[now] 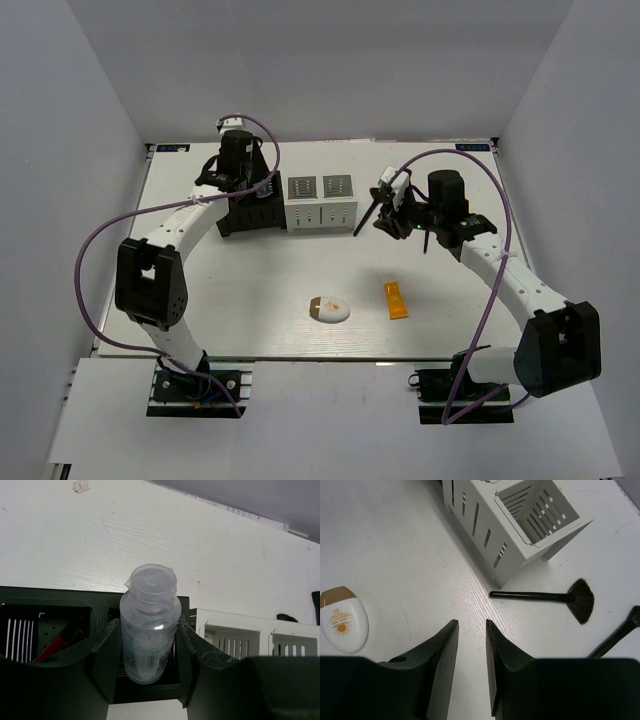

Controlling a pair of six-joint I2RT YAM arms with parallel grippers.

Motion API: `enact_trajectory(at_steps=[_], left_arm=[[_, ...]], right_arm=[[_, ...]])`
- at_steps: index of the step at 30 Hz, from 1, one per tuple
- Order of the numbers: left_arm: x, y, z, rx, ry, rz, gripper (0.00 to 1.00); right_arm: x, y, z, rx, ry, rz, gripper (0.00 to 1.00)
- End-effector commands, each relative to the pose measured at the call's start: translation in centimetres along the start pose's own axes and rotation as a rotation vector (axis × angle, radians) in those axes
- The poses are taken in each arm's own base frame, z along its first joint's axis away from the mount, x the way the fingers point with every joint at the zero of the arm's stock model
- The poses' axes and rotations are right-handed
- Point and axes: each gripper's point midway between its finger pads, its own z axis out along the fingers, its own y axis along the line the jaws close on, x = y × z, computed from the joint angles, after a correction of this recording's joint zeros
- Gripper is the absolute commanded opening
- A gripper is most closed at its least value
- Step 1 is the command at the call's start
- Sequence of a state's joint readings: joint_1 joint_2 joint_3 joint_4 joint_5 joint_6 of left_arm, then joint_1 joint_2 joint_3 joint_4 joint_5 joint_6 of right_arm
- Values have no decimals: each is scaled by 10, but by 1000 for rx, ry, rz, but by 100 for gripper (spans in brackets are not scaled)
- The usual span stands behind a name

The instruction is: Organize the makeup

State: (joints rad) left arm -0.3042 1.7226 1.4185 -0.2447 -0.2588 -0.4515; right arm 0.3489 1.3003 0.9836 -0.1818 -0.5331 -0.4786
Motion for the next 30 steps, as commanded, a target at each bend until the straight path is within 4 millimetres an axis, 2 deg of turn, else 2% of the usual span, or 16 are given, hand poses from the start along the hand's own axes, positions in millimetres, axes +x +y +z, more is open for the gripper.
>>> enact_trajectory(at_steps=[1,2,5,15,16,22,30], left_arm=[[-13,-4,-10,15,-49,-6,25],[-12,-3,-11,13,-45,-6,31],[-8,0,-12,6,-37,-7,42],[7,1,-19,28,5,-5,57],[10,2,-20,27,14,-1,62],[29,6,-30,37,55,4,63],[38,8,-39,50,79,1,61]], right_arm=[[-11,1,-1,-22,-34,-22,35],[-12,2,-1,-31,-37,-30,40],[-13,6,-1,-57,-40,-34,44],[-15,14,-2,-100,-48,-42,46],[-14,14,-2,-100,-45,-43,46],[-13,14,-1,-102,-45,-45,46],[-13,14,-1,-105,-47,-48,47]])
